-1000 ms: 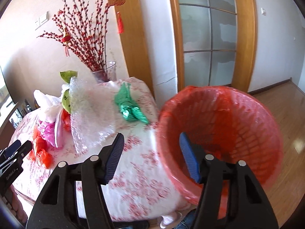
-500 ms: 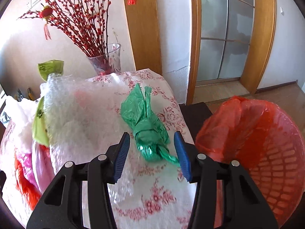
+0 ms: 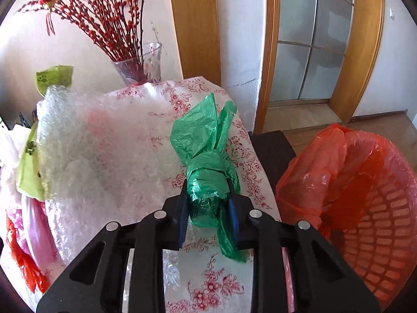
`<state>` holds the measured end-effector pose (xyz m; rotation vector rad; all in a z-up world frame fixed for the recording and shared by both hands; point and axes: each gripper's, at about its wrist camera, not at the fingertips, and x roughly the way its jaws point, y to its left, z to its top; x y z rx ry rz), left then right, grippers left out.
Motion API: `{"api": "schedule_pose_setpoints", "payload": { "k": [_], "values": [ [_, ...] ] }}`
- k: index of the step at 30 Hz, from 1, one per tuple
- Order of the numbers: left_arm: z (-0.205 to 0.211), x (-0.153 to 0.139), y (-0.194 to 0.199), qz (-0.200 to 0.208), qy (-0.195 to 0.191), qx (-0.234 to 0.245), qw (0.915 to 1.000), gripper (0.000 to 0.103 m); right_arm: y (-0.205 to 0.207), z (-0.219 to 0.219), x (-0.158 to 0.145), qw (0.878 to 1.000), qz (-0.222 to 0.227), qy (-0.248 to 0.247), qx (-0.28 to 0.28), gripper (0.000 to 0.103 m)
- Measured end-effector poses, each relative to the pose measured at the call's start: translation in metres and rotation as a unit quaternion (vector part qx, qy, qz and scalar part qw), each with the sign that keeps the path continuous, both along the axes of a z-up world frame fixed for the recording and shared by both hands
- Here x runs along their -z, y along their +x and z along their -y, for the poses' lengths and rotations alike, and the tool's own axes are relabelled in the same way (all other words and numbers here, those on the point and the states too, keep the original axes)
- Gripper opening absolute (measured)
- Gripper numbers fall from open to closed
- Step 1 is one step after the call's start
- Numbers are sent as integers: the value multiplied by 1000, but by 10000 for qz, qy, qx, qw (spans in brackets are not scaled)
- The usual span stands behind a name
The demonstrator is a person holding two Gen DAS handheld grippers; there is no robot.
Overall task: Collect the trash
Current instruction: 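Grasp the orange bag with the left tool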
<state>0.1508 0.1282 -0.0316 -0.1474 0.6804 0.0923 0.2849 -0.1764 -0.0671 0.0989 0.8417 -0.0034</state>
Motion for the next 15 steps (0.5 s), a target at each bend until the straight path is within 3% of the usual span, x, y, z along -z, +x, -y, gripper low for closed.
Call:
{"api": "schedule_pose_setpoints", "payload": {
  "k": [11, 15],
  "values": [
    [31, 0, 11, -179, 71, 243, 9995, 74, -42, 4, -20, 9995, 308, 25, -90, 26],
    [46, 12, 24, -429, 514, 146, 9976, 78, -53, 5, -24, 9993, 349, 79, -115, 26]
  ]
}}
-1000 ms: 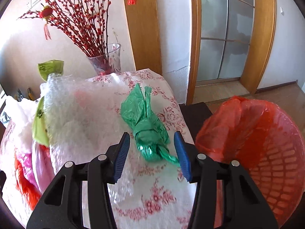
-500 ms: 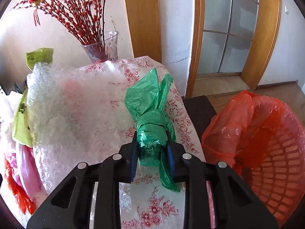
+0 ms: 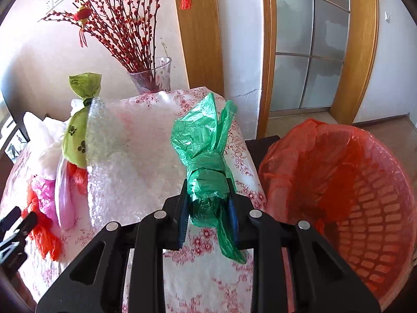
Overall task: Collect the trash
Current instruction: 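Grasp the orange bag with the left tool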
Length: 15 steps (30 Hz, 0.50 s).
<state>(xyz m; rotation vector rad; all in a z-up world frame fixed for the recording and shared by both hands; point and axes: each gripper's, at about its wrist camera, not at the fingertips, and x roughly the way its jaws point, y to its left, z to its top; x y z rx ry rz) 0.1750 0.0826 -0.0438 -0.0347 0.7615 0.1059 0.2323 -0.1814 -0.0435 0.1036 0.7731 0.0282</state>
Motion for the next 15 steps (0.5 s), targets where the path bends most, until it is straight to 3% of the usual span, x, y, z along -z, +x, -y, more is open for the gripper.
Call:
{"api": "schedule_pose_setpoints", "payload": {
  "k": [2, 9, 15],
  "values": [
    [1, 9, 6, -152, 69, -92, 9998, 77, -2, -1, -2, 10000, 16, 36, -18, 26],
    [-14, 15, 2, -178, -288, -116, 9994, 39, -22, 12, -1, 9998, 84, 181, 47, 26],
    [-22, 11, -2, -98, -341, -104, 9993, 36, -27, 23, 6, 9995, 13, 300, 109, 26]
  ]
}}
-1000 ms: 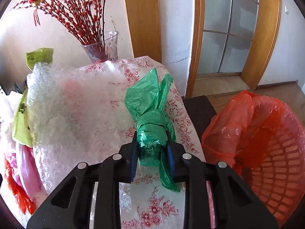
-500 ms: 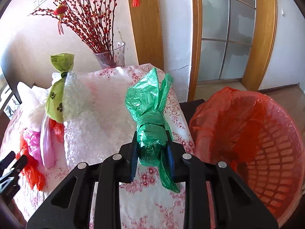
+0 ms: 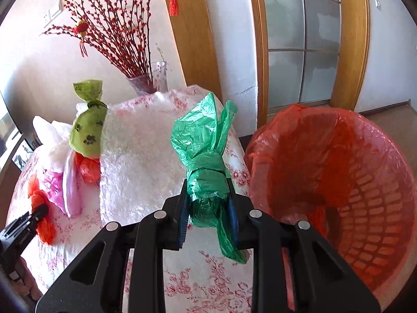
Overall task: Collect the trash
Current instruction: 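Grasp the orange bag with the left tool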
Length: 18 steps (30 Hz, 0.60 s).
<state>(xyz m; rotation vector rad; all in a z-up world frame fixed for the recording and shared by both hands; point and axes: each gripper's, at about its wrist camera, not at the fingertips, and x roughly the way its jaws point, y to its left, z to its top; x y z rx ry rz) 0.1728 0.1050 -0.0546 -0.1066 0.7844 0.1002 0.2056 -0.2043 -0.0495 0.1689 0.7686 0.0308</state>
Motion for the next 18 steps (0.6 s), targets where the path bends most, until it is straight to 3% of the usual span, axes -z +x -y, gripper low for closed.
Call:
{"api": "schedule_pose_setpoints", "payload": {
  "k": [5, 12, 18],
  "values": [
    [-2, 4, 1, -49, 26, 0, 10000, 36, 3, 1, 18, 9996, -236, -104, 66, 27],
    [0, 6, 3, -73, 26, 23, 10000, 42, 4, 2, 19, 9995, -191, -202, 154, 30],
    [0, 3, 2, 47, 65, 114, 9999, 31, -3, 8, 11, 9999, -16, -76, 153, 26]
  ]
}}
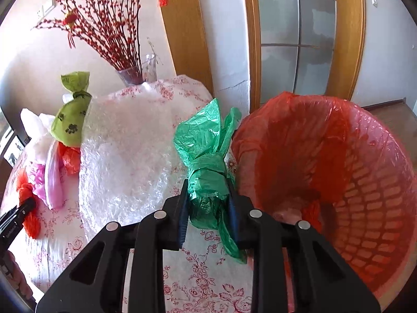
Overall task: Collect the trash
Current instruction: 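Grasp the orange bag with the left tool, then carry the orange and green bags over the wastebasket and open both tools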
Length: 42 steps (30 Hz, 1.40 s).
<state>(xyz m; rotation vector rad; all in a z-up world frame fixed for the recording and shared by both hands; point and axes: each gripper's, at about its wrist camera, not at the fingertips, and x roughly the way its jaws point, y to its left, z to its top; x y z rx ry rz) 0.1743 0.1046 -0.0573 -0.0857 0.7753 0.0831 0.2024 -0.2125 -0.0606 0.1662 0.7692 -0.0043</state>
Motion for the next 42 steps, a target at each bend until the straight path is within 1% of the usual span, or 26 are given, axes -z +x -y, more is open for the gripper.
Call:
{"api": "schedule_pose_setpoints", "payload": {
  "k": [5, 10, 16, 19, 24, 28, 30, 31, 32, 34, 36, 37, 38, 39, 40, 42],
  "values": [
    [-1, -10, -6, 219, -66, 124, 9997, 30, -10, 10, -12, 9998, 168, 67, 81, 26],
    [4, -25, -15, 440, -56, 270, 9986, 29, -17, 14, -17, 9995, 255, 136, 109, 26],
    [13, -39, -22, 605, -87, 418, 9973, 29, -18, 20, -3, 9998, 57, 124, 167, 27],
    [19, -43, -25, 668, -57, 491, 9965, 29, -20, 15, 0, 9999, 58, -26, 148, 28],
    [28, -51, -29, 775, -41, 625, 9950, 29, -23, 1, 1, 9997, 99, -193, -111, 28],
    [33, -55, -30, 811, -53, 708, 9942, 29, -21, -7, 8, 9994, -45, -223, -269, 28],
    [34, -56, -30, 818, -52, 751, 9938, 30, -22, -12, 8, 9991, -53, -296, -314, 31],
    [36, -57, -30, 822, -49, 770, 9936, 30, -22, -12, 7, 9991, -46, -285, -313, 34],
    [37, -58, -30, 830, -45, 796, 9933, 30, -23, -11, 6, 9992, -31, -249, -298, 40],
    [39, -60, -30, 851, -43, 858, 9927, 30, -24, -8, 2, 9995, 31, -173, -256, 47],
    [43, -63, -31, 884, -30, 914, 9919, 30, -23, -7, -1, 9996, 48, -153, -243, 48],
    [45, -64, -31, 899, -27, 939, 9915, 30, -22, -7, -1, 9995, 31, -184, -246, 48],
    [46, -65, -30, 913, -30, 963, 9912, 30, -20, -9, -1, 9993, 7, -231, -283, 42],
    [48, -66, -30, 925, -36, 985, 9908, 30, -19, -10, 0, 9991, -52, -292, -314, 30],
    [49, -67, -31, 933, -42, 1005, 9905, 30, -19, -10, 1, 9991, -111, -259, -319, 25],
    [54, -69, -31, 957, -37, 1059, 9898, 30, -24, -6, -4, 9995, 1, -87, -293, 25]
  ]
}}
